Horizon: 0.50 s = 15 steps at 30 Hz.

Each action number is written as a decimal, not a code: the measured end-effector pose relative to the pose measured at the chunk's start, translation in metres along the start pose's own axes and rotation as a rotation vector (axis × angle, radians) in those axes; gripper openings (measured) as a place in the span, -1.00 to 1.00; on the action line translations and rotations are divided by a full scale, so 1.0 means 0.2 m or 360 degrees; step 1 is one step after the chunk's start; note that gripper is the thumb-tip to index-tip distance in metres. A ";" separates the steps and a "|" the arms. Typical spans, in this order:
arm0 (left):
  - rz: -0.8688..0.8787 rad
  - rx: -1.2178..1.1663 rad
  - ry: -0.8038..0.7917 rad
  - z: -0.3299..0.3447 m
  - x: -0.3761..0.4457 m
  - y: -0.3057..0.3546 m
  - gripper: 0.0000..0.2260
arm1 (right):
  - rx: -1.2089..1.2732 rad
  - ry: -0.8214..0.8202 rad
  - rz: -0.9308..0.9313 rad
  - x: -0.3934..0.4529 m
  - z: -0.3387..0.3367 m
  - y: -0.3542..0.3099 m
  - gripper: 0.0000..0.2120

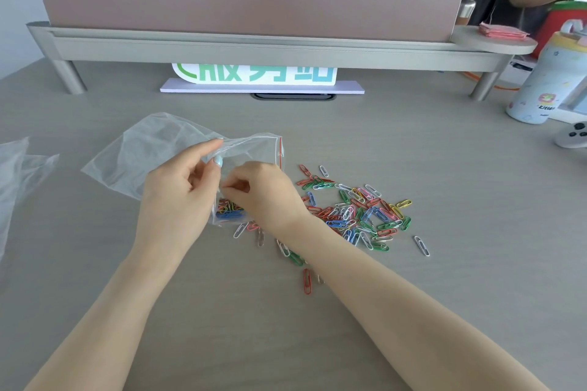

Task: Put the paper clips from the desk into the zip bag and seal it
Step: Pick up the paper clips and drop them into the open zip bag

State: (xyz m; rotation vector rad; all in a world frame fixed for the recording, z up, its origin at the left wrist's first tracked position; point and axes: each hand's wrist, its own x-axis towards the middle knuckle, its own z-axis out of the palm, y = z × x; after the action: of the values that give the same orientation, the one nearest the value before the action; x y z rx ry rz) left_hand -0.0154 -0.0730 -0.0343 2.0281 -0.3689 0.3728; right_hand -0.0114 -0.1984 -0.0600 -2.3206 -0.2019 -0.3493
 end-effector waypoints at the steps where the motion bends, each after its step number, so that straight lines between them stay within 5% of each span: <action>1: 0.0002 -0.0002 -0.0002 0.00 0.00 0.00 -0.70 | -0.0002 0.0021 -0.0025 -0.01 -0.01 0.01 -0.86; 9: -0.0008 -0.0013 0.0006 0.00 0.00 0.00 -0.72 | -0.0061 0.0375 0.0224 -0.06 -0.35 0.26 -0.86; 15: -0.0026 -0.0026 -0.0004 0.01 -0.01 0.00 -0.72 | -0.0531 0.0065 0.0676 -0.15 -0.53 0.51 -0.45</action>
State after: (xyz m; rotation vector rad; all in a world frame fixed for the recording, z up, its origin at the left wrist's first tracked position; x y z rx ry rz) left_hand -0.0164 -0.0748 -0.0355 2.0149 -0.3553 0.3560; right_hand -0.0344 -0.3458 -0.0672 -2.5978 0.3944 -0.2261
